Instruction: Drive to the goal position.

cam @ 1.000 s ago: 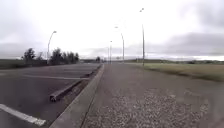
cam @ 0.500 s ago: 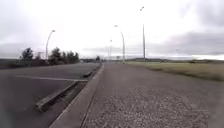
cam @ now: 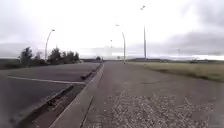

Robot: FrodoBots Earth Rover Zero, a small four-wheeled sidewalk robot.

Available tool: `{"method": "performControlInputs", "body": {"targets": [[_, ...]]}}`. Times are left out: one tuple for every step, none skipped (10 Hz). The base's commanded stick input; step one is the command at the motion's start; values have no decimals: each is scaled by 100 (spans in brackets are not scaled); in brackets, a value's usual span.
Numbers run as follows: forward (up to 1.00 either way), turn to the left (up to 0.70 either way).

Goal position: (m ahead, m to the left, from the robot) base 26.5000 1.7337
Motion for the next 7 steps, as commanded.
{"method": "performControlInputs", "body": {"targets": [[100,0],[100,0],[100,0],[100,0],[100,0],[100,0],[100,0]]}}
